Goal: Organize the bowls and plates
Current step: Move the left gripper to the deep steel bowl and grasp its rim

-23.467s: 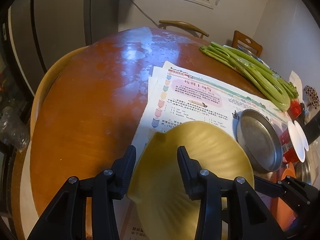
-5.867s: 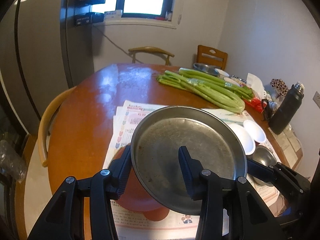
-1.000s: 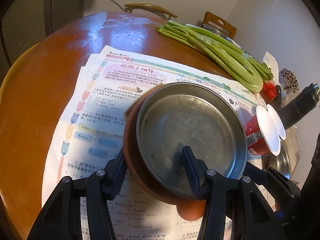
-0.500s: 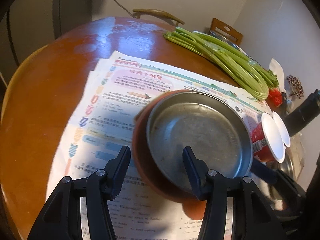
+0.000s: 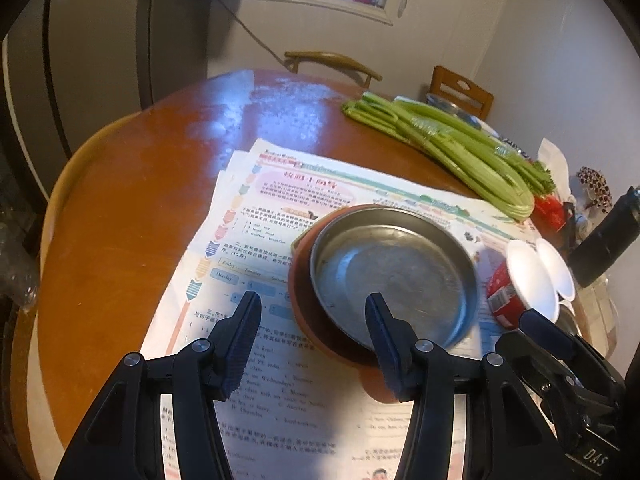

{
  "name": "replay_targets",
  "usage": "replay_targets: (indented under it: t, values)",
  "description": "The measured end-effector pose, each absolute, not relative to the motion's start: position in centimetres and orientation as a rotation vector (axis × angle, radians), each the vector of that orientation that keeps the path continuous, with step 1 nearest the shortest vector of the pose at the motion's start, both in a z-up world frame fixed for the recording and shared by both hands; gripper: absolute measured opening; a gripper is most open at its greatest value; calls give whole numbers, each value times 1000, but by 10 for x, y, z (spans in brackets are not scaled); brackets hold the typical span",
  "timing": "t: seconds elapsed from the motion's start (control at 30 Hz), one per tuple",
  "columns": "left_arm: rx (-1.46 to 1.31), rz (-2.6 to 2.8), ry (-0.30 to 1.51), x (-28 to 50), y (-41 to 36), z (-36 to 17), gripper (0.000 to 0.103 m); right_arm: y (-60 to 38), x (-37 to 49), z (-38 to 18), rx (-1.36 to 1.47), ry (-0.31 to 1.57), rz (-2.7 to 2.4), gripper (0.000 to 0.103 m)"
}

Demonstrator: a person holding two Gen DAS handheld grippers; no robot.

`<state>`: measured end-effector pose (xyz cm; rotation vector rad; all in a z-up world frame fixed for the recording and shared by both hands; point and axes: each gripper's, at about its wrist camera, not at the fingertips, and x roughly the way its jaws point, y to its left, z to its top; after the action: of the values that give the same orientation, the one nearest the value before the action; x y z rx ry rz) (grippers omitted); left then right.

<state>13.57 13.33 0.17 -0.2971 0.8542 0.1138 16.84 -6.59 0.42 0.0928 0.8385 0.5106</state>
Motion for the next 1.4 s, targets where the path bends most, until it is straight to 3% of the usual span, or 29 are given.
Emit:
replay_targets:
  t: [0.77, 1.4]
  values:
    - [-191, -65, 781, 90, 23, 55, 56, -174, 102, 73, 112, 642, 365, 67]
    - [-108, -240, 873, 101, -73, 50, 56, -274, 75, 78, 106, 686, 163, 67]
